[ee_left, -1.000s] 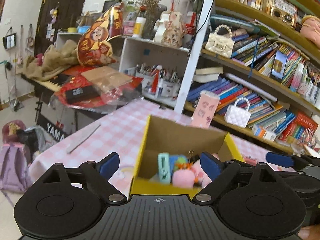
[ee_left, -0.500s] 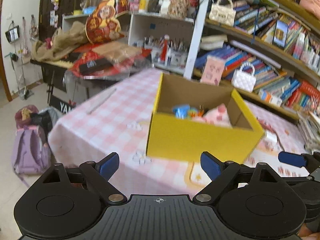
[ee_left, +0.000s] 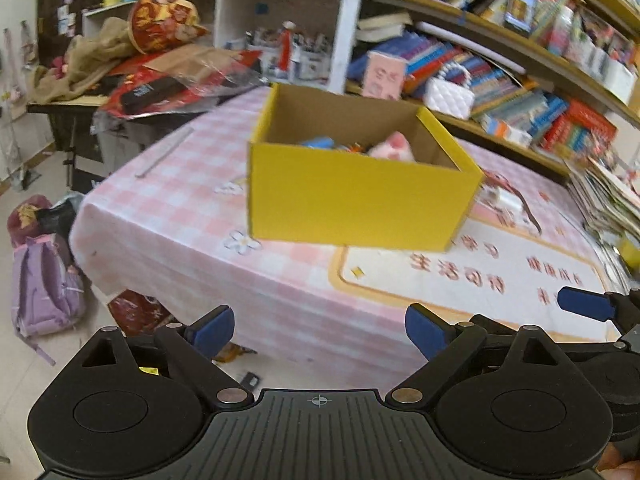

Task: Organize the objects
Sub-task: 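Move both open tools away from the box toward the white items on the mat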

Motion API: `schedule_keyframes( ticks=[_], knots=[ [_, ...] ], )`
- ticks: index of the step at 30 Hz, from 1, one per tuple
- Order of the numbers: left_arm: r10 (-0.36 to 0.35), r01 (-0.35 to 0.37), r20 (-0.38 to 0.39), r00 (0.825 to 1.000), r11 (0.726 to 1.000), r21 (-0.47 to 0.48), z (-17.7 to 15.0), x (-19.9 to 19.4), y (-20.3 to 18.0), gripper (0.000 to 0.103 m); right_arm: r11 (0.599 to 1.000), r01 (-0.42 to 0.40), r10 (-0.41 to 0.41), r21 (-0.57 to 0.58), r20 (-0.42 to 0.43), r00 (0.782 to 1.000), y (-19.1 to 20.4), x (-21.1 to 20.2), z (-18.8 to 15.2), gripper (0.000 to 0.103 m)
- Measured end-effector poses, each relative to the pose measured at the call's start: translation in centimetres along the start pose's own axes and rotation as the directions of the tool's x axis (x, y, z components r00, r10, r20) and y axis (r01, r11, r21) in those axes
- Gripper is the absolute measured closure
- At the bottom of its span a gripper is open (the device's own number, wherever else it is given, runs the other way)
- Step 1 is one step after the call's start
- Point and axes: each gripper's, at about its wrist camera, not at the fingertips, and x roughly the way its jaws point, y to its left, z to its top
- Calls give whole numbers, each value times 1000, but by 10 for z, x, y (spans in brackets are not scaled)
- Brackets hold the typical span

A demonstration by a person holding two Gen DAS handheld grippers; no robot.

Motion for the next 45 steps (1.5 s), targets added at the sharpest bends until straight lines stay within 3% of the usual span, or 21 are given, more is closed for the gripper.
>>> schedule_keyframes(
  ticks=[15, 28, 34, 45],
  knots=[
    [-116, 122, -52, 992, 986, 117, -3, 11, -51, 7, 980, 156, -150, 125, -59, 987, -46, -17, -29, 13],
    [-231, 249, -107, 967, 946, 210, 9, 37, -111, 7, 935, 281, -259, 217, -123, 958, -103, -17, -41, 12],
    [-241, 265, -128, 962, 938, 224, 16, 53, -131, 7, 925, 296, -266, 237, -149, 952, -127, -6, -38, 12],
    [-264, 280, -93, 960, 924, 260, 43, 76, -177, 7, 937, 265, -238, 226, -141, 961, -171, 26, -13, 12]
  ],
)
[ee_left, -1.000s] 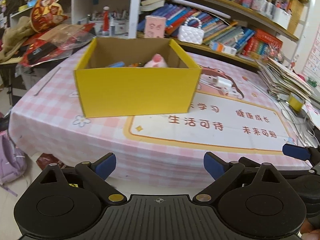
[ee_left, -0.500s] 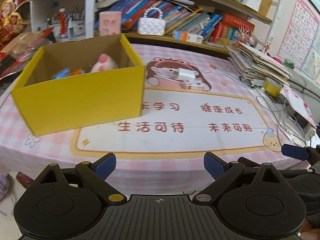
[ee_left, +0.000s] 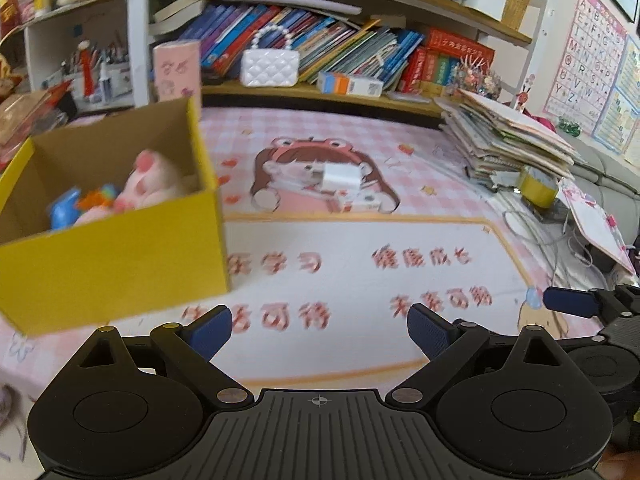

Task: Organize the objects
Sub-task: 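Move both open tools away from the box toward the white items on the mat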

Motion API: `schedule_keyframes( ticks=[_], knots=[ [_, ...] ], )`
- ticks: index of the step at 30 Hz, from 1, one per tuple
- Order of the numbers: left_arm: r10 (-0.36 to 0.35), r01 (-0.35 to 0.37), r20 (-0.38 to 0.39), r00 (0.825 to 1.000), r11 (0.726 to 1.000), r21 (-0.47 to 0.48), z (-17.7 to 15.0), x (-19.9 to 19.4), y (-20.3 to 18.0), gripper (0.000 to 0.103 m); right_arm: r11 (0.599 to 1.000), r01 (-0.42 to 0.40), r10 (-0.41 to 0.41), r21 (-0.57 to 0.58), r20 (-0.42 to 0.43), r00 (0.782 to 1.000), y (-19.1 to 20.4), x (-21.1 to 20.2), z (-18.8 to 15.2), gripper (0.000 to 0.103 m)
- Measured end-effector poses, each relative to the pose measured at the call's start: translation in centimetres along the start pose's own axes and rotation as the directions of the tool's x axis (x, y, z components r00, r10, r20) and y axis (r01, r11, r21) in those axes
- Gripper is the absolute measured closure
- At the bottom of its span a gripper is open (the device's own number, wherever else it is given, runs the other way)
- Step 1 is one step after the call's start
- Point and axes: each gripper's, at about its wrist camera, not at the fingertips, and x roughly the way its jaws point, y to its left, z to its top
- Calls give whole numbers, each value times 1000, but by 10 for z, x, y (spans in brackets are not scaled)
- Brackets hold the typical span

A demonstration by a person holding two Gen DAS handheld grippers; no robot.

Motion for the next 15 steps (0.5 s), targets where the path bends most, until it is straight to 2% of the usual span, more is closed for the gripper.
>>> schedule_keyframes(
  ticks=[6, 15],
  knots=[
    [7, -7, -8, 1000, 1000, -18, 24, 34, -14, 7, 1000, -24, 24, -13, -7, 1000, -21, 30, 23, 12],
    [86, -86, 1, 996, 994, -74, 59, 79, -27, 10, 1000, -19, 19, -7, -16, 1000, -58, 79, 53, 12]
  ],
)
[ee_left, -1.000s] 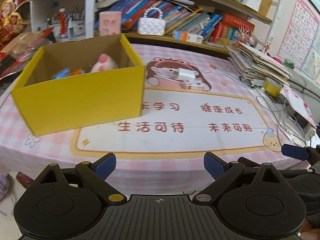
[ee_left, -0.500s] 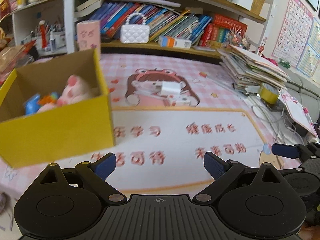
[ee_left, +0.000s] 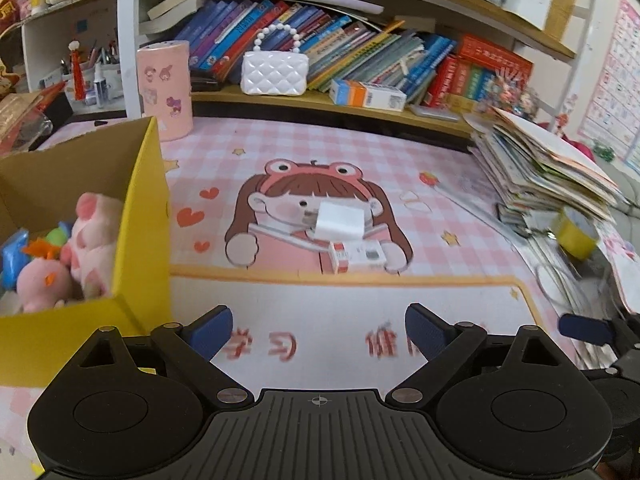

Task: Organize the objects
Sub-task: 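Move both open tools away from the box toward the white items on the mat, then grasp the small white staple box with the left tool while the right tool grasps the white charger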

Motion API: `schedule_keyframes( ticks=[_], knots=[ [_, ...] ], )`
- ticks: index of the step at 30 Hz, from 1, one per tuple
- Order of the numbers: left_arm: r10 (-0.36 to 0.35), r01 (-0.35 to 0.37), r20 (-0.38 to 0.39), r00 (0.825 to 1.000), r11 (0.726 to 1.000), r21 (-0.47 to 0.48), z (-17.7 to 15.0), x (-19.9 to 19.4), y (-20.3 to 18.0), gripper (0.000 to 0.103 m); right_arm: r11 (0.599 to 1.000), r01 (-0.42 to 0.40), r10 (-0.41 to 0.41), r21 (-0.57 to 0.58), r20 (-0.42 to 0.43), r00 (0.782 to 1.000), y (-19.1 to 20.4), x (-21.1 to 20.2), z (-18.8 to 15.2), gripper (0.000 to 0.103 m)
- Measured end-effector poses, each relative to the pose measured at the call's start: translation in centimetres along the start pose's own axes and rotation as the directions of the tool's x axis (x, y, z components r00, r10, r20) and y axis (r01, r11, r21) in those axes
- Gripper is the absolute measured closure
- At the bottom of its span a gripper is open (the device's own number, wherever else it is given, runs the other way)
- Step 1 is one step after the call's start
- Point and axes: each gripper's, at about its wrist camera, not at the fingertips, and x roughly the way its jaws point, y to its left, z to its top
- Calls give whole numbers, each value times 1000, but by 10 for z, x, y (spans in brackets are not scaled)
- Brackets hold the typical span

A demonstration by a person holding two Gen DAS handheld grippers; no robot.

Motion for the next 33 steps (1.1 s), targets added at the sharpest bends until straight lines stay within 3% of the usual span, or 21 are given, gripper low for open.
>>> schedule_keyframes(
  ticks=[7, 14, 22, 24, 27, 33],
  knots=[
    [26, -26, -15, 1000, 1000, -2, 17, 35, -16, 34, 995, 79, -80, 58, 24, 997, -35, 32, 26, 12],
    [38, -37, -26, 999, 998, 41, 27, 77, -43, 35, 993, 71, -77, 98, 65, 995, -54, 44, 50, 12],
    [103, -100, -74, 992, 994, 40, 33, 129, -59, 35, 995, 54, -61, 82, 77, 995, -56, 55, 63, 13],
    [99, -96, -83, 992, 994, 46, 32, 134, -59, 35, 996, 54, -60, 76, 85, 995, -57, 55, 65, 13],
    [102, -98, -94, 990, 994, 53, 32, 138, -61, 50, 996, 46, -52, 71, 89, 995, -58, 58, 68, 13],
    [74, -71, -70, 995, 996, 45, 31, 120, -45, 51, 998, -13, 8, 59, 94, 996, -53, 67, 74, 13]
  ],
)
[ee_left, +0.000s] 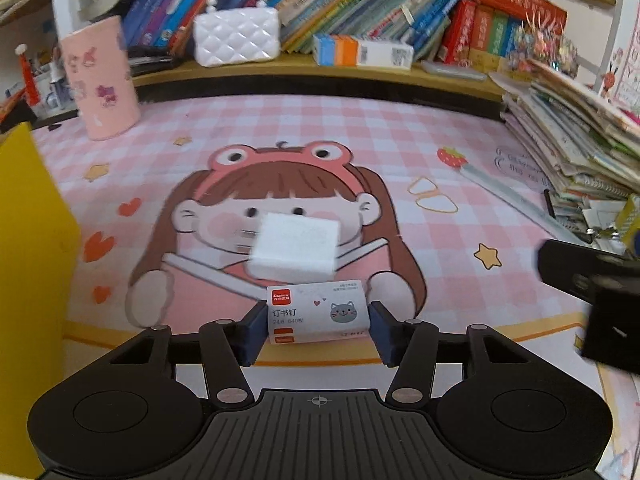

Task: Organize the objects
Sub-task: 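Grasp the small white staple box with the left tool while the right tool grasps the white charger, then carry the staple box with the left tool while the right tool carries the charger over the box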

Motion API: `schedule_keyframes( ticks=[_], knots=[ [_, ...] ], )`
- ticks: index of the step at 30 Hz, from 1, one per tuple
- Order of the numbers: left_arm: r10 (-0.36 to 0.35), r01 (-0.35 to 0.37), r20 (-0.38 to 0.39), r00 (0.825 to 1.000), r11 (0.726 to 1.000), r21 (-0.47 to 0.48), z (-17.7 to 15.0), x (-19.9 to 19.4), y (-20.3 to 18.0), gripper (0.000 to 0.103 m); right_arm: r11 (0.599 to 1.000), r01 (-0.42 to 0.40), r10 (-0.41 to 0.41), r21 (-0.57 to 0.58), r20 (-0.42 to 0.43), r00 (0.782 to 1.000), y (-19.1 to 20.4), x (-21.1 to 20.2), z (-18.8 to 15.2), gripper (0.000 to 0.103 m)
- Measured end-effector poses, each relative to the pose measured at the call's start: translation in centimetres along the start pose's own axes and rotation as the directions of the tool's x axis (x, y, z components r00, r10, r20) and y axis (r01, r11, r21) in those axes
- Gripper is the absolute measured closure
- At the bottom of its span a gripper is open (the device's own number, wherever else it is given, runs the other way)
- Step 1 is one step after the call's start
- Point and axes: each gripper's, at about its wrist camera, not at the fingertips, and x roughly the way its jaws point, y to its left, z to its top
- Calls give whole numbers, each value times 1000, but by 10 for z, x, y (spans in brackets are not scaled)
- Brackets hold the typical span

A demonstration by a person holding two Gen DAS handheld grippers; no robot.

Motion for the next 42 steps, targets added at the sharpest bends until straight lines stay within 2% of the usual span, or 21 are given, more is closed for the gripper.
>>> schedule_keyframes(
  ticks=[5, 10, 13, 18, 21, 27, 34, 42],
  knots=[
    [18, -19, -29, 999, 998, -51, -12, -28, 31, 51, 991, -134, 134, -28, -2, 991, 24, 21, 8, 13],
    [36, -44, -75, 997, 993, -110, -33, -52, 53, 51, 951, -296, 294, -83, -36, 955, 65, 57, 16, 13],
    [48, -57, -81, 996, 991, -119, -42, -63, 61, 51, 930, -340, 339, -136, -32, 940, 91, 73, 19, 13],
    [55, -64, -69, 996, 990, -129, -49, -75, 70, 51, 925, -334, 328, -183, -63, 943, 117, 93, 19, 20],
    [48, -55, -58, 997, 988, -142, -51, -80, 73, 51, 927, -332, 319, -172, -99, 943, 118, 102, 17, 40],
    [23, -25, -17, 1000, 990, -136, -55, -93, 77, 51, 930, -342, 331, -133, -98, 939, 110, 91, 14, 40],
    [-30, 30, 6, 1000, 993, -115, -64, -105, 81, 51, 948, -313, 310, -57, -57, 949, 92, 30, 8, 40],
    [-110, 111, 32, 993, 993, -43, -78, -127, 82, 51, 968, -250, 251, 34, -28, 968, 80, -47, -26, 40]
  ],
)
